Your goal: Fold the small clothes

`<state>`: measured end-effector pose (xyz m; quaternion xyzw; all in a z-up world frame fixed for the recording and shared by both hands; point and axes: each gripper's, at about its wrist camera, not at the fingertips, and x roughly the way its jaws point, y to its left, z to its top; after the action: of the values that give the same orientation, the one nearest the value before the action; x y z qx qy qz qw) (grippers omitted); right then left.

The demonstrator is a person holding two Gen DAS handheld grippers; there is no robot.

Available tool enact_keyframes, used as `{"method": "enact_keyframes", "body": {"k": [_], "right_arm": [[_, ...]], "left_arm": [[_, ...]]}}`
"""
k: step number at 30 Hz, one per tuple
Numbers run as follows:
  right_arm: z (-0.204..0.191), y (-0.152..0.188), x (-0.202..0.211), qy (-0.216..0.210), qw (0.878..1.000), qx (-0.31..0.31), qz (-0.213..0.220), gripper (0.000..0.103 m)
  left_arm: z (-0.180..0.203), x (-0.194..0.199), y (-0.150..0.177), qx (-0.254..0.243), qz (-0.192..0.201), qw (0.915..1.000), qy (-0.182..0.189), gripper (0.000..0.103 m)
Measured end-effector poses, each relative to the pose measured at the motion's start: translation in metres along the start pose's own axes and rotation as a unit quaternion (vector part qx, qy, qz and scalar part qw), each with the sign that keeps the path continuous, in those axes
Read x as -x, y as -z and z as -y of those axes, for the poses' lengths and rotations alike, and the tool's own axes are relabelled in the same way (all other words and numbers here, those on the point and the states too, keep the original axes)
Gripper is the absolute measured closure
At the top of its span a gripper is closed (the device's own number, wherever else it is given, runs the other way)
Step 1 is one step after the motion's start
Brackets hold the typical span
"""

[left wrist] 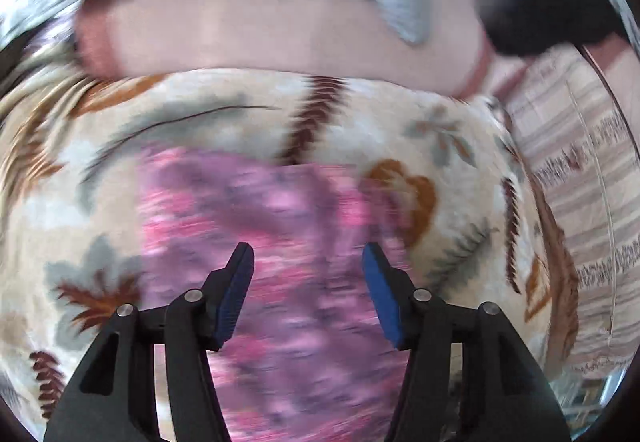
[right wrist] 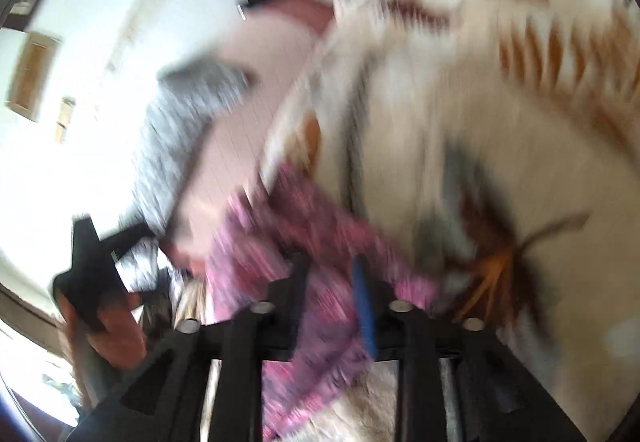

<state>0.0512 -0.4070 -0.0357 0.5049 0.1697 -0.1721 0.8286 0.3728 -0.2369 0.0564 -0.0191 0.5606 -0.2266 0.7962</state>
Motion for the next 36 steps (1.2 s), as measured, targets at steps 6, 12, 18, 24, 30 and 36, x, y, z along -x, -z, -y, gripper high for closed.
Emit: {"method": "enact_keyframes", "body": {"k": [6,12,18,24,30,36], "right_arm": [[-0.069,-0.039,-0.037,-0.094,0.985,0.139,-0.043,0.057],[-0.099,-0.035,-0.165,-0.027,0.956,0.222,-0.187,0.057],[-0.106,-0.025,-0.208,-0.021,0.938,0.264,-0.223,0.096],[-0.106,-0.05,-0.178,-0.033,0.951,0.273,-0.14,0.097],[-0.072,-0.056,-0.193,-0.002,0.956,0.226,-0.185,0.087],[-0.048,-0.065,-0.156,-0.089,0.958,0.158,-0.224,0.059]], "left_arm": [[-0.073,-0.014,0.03,0.076,-0.031,0.9963,0.025,0.048],[-0.094,-0.023,0.057,0.115,-0.041,0.9881,0.093,0.048],[-0.097,-0.018,0.051,0.112,-0.031,0.9856,0.123,0.048],[-0.084,-0.018,0.05,0.072,-0.004,0.9928,0.096,0.048],[-0.075,-0.042,0.062,0.052,-0.038,0.9955,0.069,0.047],[-0.077,-0.015,0.093,0.048,-0.036,0.9909,0.121,0.047]]}}
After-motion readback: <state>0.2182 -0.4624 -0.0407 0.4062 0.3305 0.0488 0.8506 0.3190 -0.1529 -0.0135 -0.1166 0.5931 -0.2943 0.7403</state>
